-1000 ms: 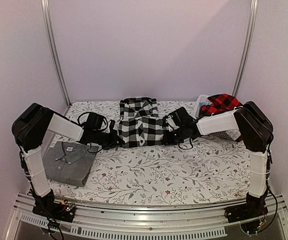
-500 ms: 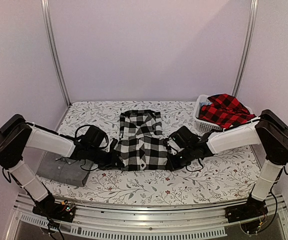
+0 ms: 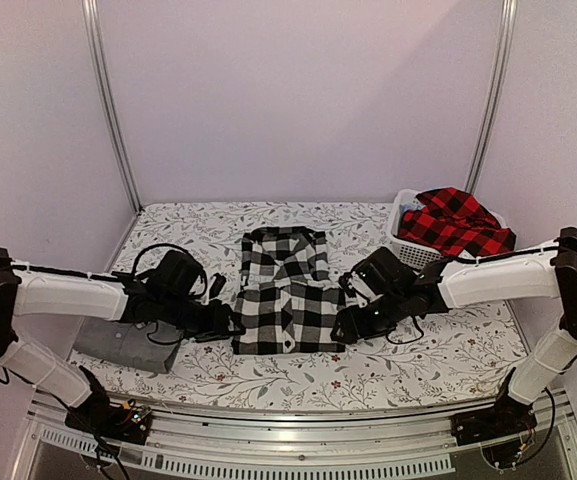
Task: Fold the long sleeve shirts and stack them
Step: Smooth out the 2/3-rectangle-folded shirt at the center of the board.
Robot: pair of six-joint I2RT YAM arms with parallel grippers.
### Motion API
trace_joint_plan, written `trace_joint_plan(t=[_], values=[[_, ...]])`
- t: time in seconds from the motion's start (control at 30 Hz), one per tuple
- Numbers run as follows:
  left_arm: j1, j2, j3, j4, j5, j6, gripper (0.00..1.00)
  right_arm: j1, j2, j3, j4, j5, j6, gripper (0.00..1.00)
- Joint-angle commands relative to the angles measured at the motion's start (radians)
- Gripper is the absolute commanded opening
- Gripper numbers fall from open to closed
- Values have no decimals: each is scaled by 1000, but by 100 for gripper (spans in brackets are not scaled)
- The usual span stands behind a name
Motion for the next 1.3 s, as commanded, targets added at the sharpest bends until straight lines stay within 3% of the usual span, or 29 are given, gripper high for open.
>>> trace_joint_plan(t=[0.0, 0.17, 0.37, 0.8, 0.9, 1.07, 1.17, 1.27], values=[[69, -35, 71, -48, -42, 77, 49, -74, -55, 53, 0, 13, -29, 67], [164, 51, 155, -28, 0, 156, 48, -179, 5, 122, 87, -53, -67, 67], [242, 187, 258, 4, 53, 207, 49, -222, 121, 215, 147, -87, -83, 66], [249, 399, 388, 36, 122, 225, 48, -226, 282, 276, 183, -110, -83, 60], [244, 425, 404, 41, 127, 224, 43, -225, 299, 293, 180, -112, -84, 53], [233, 441, 432, 43, 138, 226, 27, -217, 304, 337, 153, -99, -99, 31], [230, 440, 440, 36, 135, 231, 12, -209, 314, 371, 130, -92, -111, 15], [229, 408, 436, 36, 122, 238, 3, -194, 315, 409, 105, -70, -126, 6]])
